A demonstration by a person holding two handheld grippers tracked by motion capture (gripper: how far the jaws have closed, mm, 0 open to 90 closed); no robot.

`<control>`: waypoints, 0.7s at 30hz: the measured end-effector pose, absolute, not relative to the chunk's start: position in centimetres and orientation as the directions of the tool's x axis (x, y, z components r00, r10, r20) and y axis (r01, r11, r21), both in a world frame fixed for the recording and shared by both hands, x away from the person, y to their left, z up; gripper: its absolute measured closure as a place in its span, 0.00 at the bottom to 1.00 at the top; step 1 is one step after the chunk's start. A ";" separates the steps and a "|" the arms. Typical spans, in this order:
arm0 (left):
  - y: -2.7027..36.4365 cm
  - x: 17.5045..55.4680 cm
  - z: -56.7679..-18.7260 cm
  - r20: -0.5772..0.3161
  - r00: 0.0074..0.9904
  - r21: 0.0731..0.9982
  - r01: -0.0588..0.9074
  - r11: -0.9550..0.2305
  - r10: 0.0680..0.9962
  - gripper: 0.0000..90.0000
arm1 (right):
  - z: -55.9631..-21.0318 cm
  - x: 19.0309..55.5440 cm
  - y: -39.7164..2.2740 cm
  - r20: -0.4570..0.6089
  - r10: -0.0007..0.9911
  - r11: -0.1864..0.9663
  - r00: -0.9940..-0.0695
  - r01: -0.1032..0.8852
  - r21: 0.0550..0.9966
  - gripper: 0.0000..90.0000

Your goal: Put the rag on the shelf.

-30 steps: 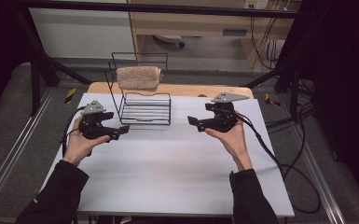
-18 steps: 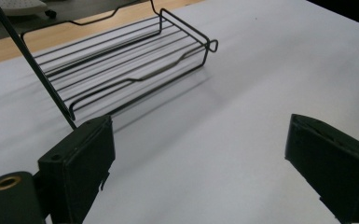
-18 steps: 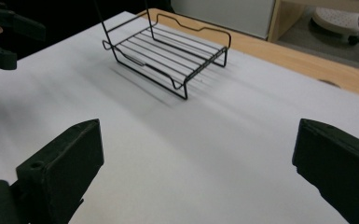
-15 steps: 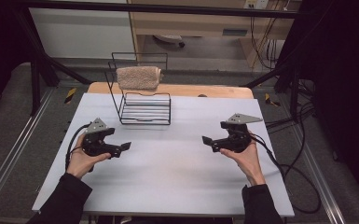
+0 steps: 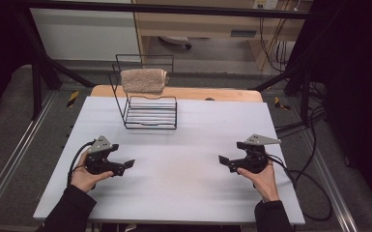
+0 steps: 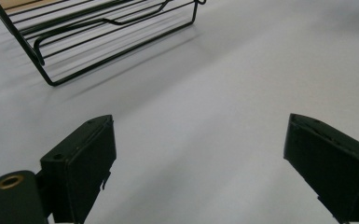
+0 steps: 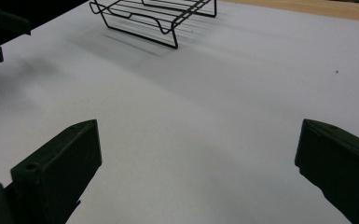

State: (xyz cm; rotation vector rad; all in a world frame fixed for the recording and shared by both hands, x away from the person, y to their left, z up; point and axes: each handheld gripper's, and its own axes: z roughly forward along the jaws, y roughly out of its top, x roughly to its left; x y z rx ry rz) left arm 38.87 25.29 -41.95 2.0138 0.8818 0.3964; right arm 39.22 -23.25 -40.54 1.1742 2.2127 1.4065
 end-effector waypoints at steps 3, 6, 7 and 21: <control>25.5 38.5 -42.4 -0.052 0.700 0.821 0.436 -0.369 0.713 0.10 | -41.4 38.8 -24.0 0.196 0.749 0.197 -0.634 0.495 0.846 0.01; 25.8 38.2 -42.7 -0.050 0.699 0.820 0.436 -0.370 0.714 0.10 | -42.2 38.3 -24.6 0.206 0.751 0.193 -0.628 0.507 0.840 0.01; 25.9 38.2 -42.8 -0.050 0.698 0.820 0.437 -0.370 0.714 0.10 | -42.5 38.2 -24.8 0.207 0.749 0.196 -0.629 0.509 0.838 0.01; 26.8 37.3 -43.8 -0.057 0.698 0.813 0.448 -0.373 0.714 0.09 | -44.5 36.4 -27.5 0.204 0.742 0.223 -0.638 0.523 0.823 0.01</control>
